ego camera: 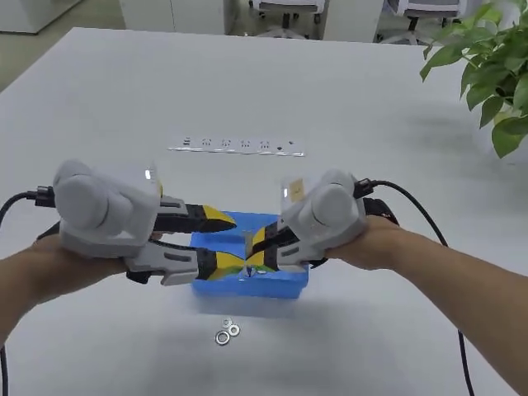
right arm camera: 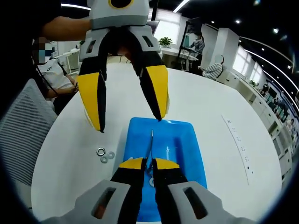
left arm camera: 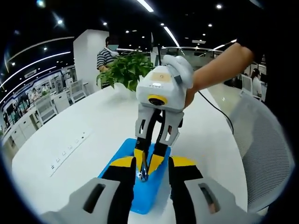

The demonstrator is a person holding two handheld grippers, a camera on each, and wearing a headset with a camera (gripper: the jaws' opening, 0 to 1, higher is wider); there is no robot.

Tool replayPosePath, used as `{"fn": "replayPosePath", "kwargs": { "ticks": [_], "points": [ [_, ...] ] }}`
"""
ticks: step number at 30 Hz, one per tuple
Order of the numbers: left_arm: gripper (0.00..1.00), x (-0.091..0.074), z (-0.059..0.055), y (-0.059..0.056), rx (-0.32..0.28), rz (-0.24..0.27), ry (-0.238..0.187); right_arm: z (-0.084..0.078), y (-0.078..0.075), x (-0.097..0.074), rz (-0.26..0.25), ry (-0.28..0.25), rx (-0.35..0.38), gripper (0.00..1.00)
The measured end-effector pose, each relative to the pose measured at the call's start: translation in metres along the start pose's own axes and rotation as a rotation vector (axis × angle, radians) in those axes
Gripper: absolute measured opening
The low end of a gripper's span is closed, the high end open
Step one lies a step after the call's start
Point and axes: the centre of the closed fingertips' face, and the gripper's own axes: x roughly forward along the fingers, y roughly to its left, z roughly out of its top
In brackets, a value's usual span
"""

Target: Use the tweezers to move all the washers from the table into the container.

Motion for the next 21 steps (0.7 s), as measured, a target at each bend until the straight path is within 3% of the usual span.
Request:
{"fn": "replayPosePath", "kwargs": {
  "ticks": [9, 14, 21],
  "points": [
    [0.2, 0.011, -0.002, 0.007, 0.033, -0.013, 0.018, 0.001, 0.0, 0.0, 0.003, -0.004, -0.001, 0.09],
    [0.11, 0.014, -0.006, 0.005, 0.059, -0.026, 0.032, 0.0, 0.001, -0.001, 0.008, 0.0, -0.013, 0.09],
    [0.07, 0.018, -0.005, 0.006, 0.071, -0.035, 0.028, -0.001, 0.001, -0.002, 0.018, 0.005, -0.03, 0.09]
  ]
}}
